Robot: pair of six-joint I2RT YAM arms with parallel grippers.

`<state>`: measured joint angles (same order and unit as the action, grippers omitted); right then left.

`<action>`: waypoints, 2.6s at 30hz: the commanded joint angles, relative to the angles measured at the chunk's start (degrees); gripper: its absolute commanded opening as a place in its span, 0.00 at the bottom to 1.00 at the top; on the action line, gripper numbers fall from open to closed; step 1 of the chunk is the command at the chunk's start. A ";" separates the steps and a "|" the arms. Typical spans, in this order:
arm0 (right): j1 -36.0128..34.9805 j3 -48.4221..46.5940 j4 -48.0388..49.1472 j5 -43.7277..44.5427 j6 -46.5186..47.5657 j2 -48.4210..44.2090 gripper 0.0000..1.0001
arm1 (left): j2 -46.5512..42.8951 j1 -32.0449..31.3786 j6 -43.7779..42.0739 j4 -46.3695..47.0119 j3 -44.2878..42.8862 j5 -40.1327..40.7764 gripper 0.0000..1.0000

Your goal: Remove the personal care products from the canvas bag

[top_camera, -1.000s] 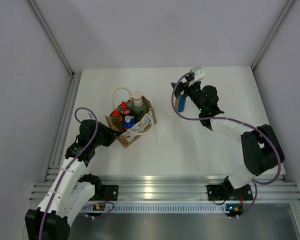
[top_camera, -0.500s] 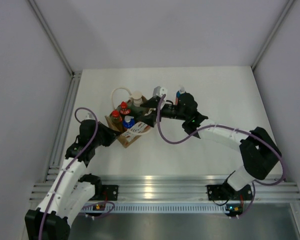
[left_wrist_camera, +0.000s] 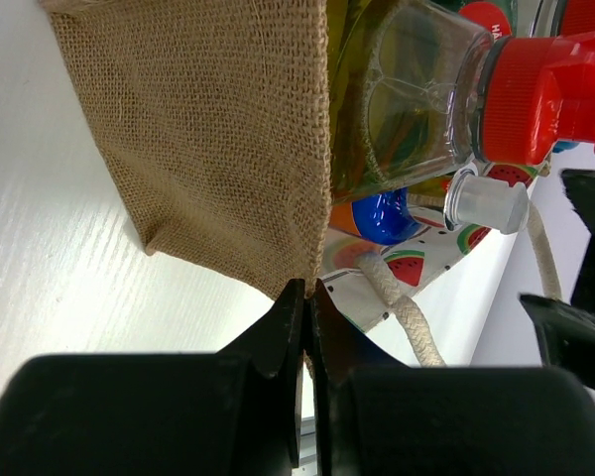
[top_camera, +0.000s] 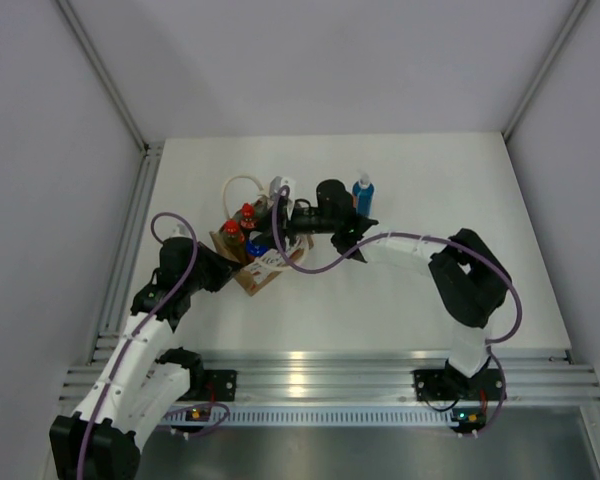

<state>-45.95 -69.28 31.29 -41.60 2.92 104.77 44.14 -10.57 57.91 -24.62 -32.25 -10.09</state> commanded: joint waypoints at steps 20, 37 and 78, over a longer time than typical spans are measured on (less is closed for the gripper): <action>-0.98 -4.55 3.87 -6.03 3.94 7.81 0.31 | 0.07 0.28 -2.36 -2.01 -0.71 1.83 0.06; -0.89 -2.45 11.95 -1.47 -0.80 5.37 0.00 | -0.02 0.28 -2.36 -2.01 -0.71 1.91 0.06; -0.98 -9.56 -8.08 12.15 4.03 -16.25 0.00 | 0.42 0.28 -2.28 -2.01 -1.32 2.53 0.06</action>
<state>-45.98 -73.67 21.58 -32.14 5.41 95.29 44.14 -10.57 57.06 -24.62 -32.27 -9.98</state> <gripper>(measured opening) 0.218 0.064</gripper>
